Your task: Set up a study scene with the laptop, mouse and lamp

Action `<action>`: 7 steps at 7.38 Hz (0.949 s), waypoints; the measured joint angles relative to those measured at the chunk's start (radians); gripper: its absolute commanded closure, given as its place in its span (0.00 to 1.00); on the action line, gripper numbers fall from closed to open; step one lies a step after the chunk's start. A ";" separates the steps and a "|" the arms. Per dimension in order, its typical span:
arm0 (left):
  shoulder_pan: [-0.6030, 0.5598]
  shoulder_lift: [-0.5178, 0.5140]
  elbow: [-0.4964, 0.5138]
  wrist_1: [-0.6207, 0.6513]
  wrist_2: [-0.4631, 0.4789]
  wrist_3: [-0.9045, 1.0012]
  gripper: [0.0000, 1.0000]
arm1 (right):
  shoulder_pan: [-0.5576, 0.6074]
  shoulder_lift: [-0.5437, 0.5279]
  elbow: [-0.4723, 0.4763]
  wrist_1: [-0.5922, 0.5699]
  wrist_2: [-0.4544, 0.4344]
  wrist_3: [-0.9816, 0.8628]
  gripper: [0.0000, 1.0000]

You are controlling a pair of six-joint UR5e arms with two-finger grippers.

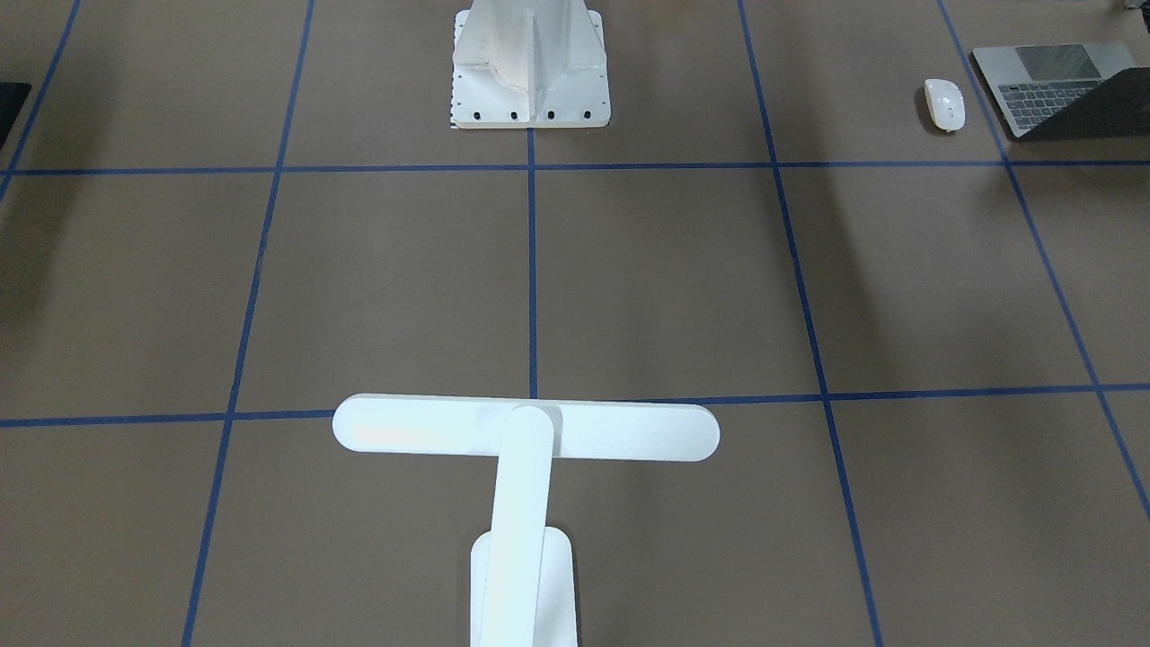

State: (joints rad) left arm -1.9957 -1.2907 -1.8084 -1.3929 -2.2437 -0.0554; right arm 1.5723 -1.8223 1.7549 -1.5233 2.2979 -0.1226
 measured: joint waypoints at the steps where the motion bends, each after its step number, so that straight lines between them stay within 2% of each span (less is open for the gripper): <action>1: -0.007 0.029 -0.002 0.006 0.007 -0.112 0.00 | 0.000 0.000 0.000 0.000 0.000 0.000 0.00; 3: -0.015 0.088 -0.002 0.050 -0.003 -0.286 0.01 | 0.000 0.000 0.000 0.000 0.000 0.000 0.00; 5: -0.019 0.103 0.009 0.218 -0.039 -0.420 0.01 | 0.000 0.000 0.000 0.000 0.000 -0.001 0.00; 7: -0.020 0.098 0.043 0.310 -0.063 -0.512 0.03 | 0.000 0.000 0.000 0.001 -0.001 -0.001 0.00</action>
State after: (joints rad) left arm -2.0156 -1.1926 -1.7652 -1.0834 -2.3068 -0.5677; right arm 1.5723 -1.8224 1.7549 -1.5223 2.2969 -0.1241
